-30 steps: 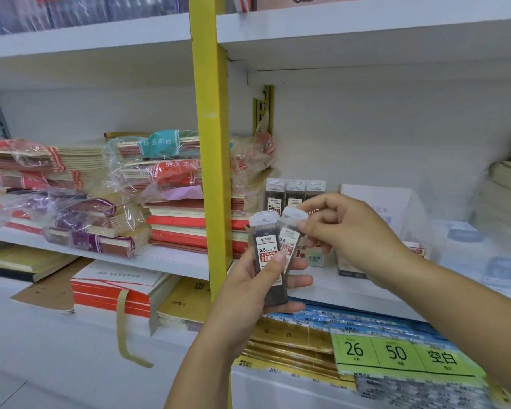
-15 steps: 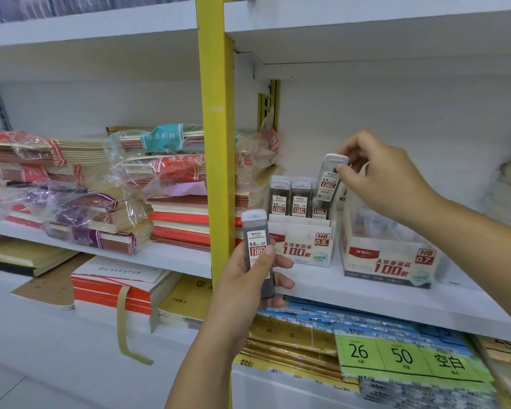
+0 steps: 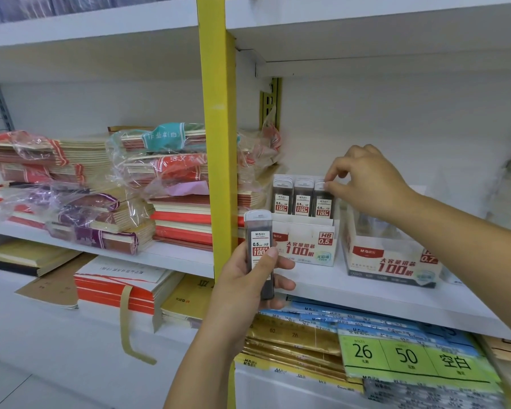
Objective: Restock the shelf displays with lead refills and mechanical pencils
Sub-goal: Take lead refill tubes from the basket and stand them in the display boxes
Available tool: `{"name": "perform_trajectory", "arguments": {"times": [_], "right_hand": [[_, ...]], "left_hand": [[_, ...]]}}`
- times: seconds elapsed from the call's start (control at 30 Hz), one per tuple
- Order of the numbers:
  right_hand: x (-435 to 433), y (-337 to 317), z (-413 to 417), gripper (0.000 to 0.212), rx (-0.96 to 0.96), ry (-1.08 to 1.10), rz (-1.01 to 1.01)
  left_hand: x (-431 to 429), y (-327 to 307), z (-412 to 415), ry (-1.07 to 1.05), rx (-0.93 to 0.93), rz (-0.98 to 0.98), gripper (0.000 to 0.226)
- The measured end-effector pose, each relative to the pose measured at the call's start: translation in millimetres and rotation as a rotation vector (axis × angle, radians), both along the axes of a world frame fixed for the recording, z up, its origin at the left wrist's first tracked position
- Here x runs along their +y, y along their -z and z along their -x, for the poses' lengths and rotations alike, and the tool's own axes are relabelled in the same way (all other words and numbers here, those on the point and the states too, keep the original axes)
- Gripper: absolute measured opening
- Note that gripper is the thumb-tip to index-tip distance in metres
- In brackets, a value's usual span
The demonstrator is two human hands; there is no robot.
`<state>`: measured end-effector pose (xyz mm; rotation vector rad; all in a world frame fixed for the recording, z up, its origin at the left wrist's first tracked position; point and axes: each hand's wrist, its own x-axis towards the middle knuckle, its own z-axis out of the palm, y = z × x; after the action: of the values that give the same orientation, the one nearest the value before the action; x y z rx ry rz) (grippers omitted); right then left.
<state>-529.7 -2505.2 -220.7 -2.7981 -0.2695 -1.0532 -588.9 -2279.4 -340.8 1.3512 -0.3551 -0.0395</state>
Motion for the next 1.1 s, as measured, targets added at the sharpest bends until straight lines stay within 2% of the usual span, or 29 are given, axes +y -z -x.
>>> {"name": "perform_trajectory", "arguments": {"times": [0.2, 0.37, 0.43, 0.57, 0.63, 0.77, 0.87, 0.9, 0.97, 1.1], "right_hand": [[-2.5, -2.9, -1.7, 0.022, 0.010, 0.086, 0.066], [3.4, -0.1, 22.7, 0.024, -0.078, -0.029, 0.005], [14.9, 0.8, 41.2, 0.023, -0.040, -0.135, -0.086], [47.8, 5.3, 71.8, 0.015, 0.293, -0.401, -0.332], [58.8, 13.1, 74.1, 0.023, 0.405, -0.439, -0.448], [63.4, 19.6, 71.1, 0.014, 0.404, -0.432, -0.651], [43.6, 3.3, 59.3, 0.011, 0.214, -0.388, -0.883], [34.7, -4.7, 54.9, 0.012, 0.117, -0.366, -0.884], [18.9, -16.3, 46.2, 0.013, -0.021, -0.308, -0.680], [6.7, -16.1, 31.2, 0.010, -0.048, -0.208, -0.243]], "left_hand": [[-0.2, -0.4, 1.0, 0.010, -0.004, -0.008, 0.038], [1.1, -2.3, 3.1, 0.012, -0.011, -0.021, 0.040], [0.7, -4.0, 5.7, 0.014, -0.017, -0.034, 0.037], [-1.0, -6.8, 9.3, 0.021, -0.038, -0.065, 0.018], [-1.1, -7.5, 11.0, 0.026, -0.049, -0.074, 0.016], [0.6, -6.3, 13.0, 0.042, -0.048, -0.068, 0.017], [3.8, -4.2, 9.9, 0.015, -0.001, -0.042, 0.020], [5.3, -3.3, 8.0, -0.001, 0.013, -0.031, 0.020], [8.1, -1.8, 4.4, -0.024, 0.023, -0.020, 0.019], [9.6, 0.4, 0.4, -0.034, 0.014, -0.026, 0.020]]}}
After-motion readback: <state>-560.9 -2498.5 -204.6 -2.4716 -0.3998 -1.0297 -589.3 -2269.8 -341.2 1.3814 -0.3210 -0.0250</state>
